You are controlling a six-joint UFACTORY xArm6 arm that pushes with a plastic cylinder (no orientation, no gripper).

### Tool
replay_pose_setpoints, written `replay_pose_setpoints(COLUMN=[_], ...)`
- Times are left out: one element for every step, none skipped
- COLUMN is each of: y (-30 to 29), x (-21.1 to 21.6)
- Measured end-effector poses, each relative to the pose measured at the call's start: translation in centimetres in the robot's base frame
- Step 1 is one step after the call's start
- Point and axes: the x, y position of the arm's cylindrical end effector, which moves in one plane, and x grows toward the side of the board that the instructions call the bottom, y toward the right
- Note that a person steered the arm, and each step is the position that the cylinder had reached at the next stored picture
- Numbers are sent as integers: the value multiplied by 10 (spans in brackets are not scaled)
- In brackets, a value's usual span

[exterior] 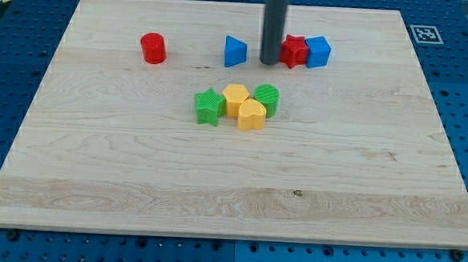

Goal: Separate red star and blue cube

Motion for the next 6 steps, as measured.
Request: replay_pose_setpoints(y=[41,51,51,42,21,6], x=[29,20,-16,-33,-34,-34])
